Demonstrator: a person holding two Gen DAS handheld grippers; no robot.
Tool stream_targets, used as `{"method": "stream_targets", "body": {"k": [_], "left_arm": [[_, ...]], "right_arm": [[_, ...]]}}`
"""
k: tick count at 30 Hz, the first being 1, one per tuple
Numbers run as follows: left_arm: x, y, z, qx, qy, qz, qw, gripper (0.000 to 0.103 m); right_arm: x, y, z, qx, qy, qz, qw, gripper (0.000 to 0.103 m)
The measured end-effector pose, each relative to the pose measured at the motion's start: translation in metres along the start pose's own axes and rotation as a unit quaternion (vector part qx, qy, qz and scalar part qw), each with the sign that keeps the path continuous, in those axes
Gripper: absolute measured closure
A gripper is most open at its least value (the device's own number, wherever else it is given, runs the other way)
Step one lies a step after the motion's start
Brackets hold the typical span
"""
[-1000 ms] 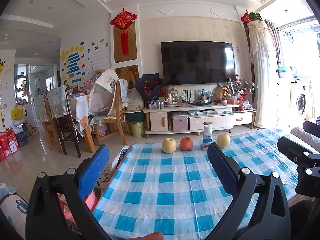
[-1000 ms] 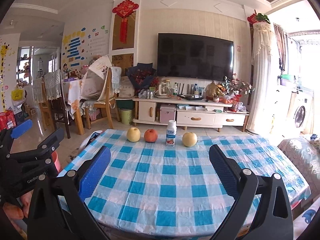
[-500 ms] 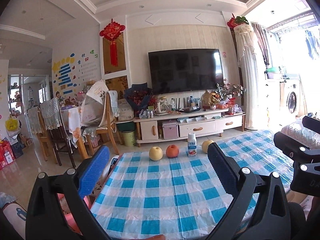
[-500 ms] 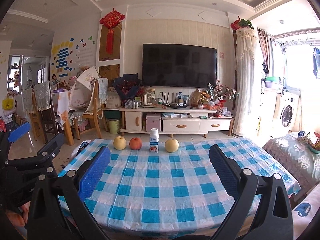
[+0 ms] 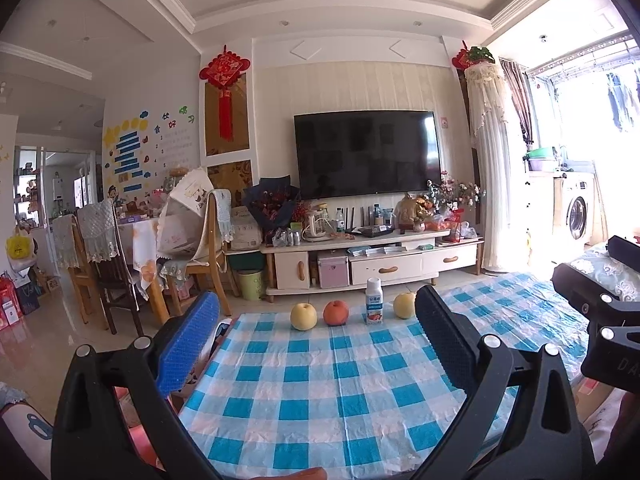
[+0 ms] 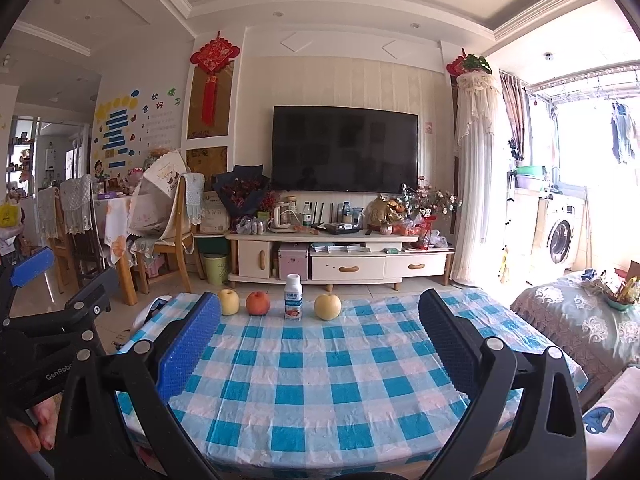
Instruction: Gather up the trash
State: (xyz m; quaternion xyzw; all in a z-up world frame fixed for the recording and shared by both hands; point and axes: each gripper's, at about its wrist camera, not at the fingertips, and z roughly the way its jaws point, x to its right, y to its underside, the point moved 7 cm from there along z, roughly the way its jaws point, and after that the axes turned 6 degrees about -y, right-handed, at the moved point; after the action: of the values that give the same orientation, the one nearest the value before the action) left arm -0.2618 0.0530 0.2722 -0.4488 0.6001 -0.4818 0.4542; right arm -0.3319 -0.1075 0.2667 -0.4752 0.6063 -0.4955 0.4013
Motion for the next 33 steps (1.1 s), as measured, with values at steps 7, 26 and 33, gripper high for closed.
{"method": "stream_targets", "body": {"k": [7, 26, 33], "left_arm": [[0.001, -0.002, -0.003, 0.003, 0.0, 0.002, 1.0, 0.004], [0.006, 0.021, 0.032, -0.033, 0.001, 0.014, 0.9994, 0.004], [0.014, 0.059, 0.085, -0.094, 0.003, 0.007, 0.9955, 0.004]], "right_arm": [[0.001, 0.001, 0.001, 0.004, 0.002, -0.001, 1.0, 0.005], [-0.013, 0.029, 0.039, -0.03, -0.008, -0.005, 0.999, 0.005], [-0.012, 0.058, 0.093, -0.08, -0.026, 0.004, 0.996, 0.005]]}}
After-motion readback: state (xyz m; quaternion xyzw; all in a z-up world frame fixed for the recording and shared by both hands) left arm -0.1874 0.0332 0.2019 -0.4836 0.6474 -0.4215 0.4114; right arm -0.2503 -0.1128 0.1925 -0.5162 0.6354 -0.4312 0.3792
